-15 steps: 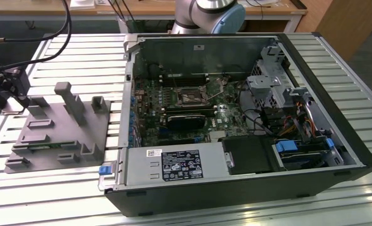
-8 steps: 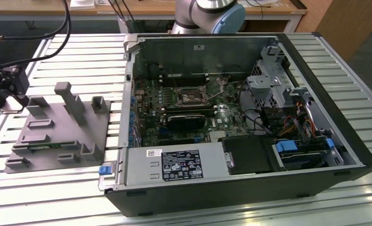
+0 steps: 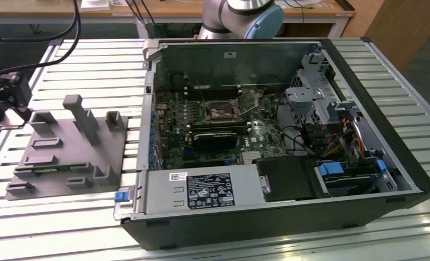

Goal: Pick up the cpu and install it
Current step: 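Pick up the cpu and move it towards the insertion slot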

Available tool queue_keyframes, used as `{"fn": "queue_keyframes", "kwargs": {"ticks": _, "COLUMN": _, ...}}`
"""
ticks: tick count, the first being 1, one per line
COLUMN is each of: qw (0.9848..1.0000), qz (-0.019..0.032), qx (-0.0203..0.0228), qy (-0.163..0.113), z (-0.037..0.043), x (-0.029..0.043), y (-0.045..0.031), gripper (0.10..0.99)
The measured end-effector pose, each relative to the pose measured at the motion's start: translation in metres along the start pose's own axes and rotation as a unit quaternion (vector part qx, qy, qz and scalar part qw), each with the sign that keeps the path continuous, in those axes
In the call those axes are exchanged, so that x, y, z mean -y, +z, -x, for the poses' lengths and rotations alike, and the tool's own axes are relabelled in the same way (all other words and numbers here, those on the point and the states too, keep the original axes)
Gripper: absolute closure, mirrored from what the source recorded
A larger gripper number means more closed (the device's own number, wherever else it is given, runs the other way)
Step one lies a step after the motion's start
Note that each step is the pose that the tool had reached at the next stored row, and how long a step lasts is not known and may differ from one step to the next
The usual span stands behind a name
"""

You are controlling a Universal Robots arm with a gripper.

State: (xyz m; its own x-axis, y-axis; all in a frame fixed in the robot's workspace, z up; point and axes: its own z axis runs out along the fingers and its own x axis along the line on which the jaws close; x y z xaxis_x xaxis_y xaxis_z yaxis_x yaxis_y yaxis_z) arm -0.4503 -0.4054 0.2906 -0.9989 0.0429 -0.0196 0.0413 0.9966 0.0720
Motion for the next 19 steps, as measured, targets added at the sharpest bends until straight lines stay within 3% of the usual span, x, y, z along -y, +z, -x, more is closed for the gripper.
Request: {"fn": "queue_keyframes", "kwargs": {"ticks": 19, "qw": 1.0000, "qz": 0.0001, "qx": 0.0000, "qy": 0.000, "z": 0.0003, "x": -0.0011, "y": -0.0154, "gripper": 0.557}}
